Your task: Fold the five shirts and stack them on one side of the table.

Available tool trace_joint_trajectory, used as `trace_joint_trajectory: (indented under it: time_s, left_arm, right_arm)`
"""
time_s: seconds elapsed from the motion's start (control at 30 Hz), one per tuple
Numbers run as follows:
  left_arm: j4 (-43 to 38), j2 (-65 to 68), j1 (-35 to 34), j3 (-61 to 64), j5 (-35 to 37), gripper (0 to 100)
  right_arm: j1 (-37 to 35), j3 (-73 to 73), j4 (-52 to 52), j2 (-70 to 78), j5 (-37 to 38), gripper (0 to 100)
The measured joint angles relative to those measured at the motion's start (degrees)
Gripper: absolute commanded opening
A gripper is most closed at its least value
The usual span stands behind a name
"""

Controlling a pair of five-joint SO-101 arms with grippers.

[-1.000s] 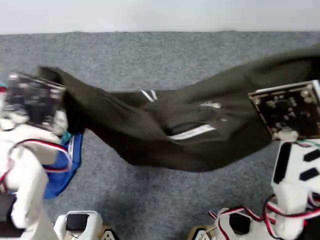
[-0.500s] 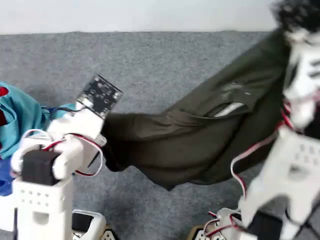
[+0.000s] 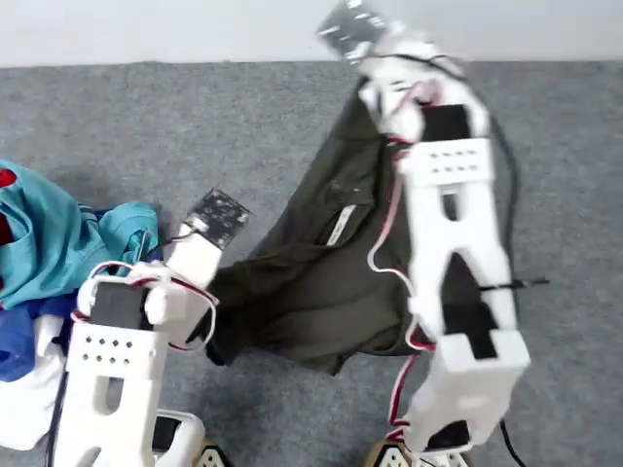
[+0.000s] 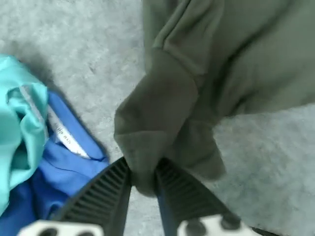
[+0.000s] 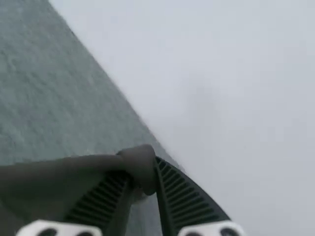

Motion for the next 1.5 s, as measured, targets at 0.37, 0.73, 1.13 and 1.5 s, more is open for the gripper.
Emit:
trace_joint_trajectory:
  time_s: [0.37, 0.73, 1.13, 1.5]
  left_arm:
    - [-3.4, 0.0, -20.0, 0.2, 0.3, 1]
    - [-3.4, 0.0, -25.7, -2.7, 2.5, 1]
    - [-3.4, 0.0, -25.7, -2.7, 2.5, 1]
    - [-3.4, 0.0, -25.7, -2.7, 2.5, 1]
  right_arm:
    - [-7.9, 0.1, -31.2, 7.2, -0.1, 0.9]
    - [-11.2, 0.1, -31.5, 7.4, 0.0, 19.9]
    - [-3.1, 0.1, 2.9, 0.7, -2.9, 19.9]
    - [-2.5, 0.1, 41.1, -5.2, -10.5, 13.5]
